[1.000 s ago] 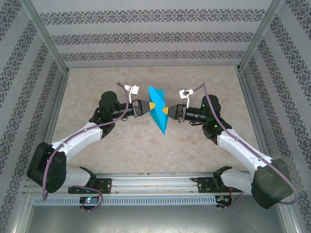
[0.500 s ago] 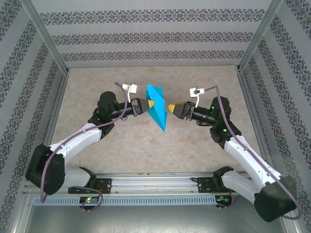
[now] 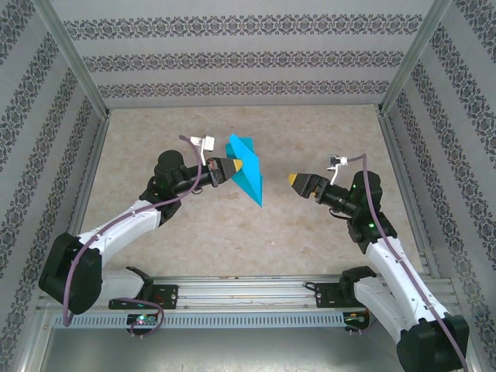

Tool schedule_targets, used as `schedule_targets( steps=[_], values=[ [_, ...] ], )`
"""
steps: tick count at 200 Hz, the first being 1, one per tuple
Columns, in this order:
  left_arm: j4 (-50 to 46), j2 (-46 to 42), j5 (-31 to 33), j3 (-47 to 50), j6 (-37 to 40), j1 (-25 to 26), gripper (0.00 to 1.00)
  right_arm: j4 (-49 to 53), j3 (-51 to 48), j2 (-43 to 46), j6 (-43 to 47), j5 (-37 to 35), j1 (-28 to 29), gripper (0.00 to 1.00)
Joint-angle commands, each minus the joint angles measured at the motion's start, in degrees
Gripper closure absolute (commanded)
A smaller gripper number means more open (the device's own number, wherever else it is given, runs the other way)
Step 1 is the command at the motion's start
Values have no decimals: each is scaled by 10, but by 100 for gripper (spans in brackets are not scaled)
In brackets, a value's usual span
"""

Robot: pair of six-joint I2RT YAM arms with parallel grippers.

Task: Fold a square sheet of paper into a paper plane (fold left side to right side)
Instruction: Turn over the paper at the center of the table.

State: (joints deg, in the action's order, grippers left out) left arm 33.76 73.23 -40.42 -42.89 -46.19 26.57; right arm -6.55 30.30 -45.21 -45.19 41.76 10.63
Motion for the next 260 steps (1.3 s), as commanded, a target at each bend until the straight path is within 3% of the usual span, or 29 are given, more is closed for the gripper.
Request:
schedule_targets(
  steps=[1,78,144,207,260],
  values=[
    [57,-4,4,1,7,6,100,-21,-13,0,-31,57,5,2],
    [83,18,-12,-6,-14,15,100,-129,-9,-79,-53,70,117,2],
    [117,39,-32,-13,-37,29,100,-209,36,-174,-55,83,152,2],
    [145,65,-48,-15,-63,31,100,-213,56,-170,-44,72,134,21],
    [156,76,-58,-11,-73,32,100,-195,64,-162,-24,41,134,46]
  ],
)
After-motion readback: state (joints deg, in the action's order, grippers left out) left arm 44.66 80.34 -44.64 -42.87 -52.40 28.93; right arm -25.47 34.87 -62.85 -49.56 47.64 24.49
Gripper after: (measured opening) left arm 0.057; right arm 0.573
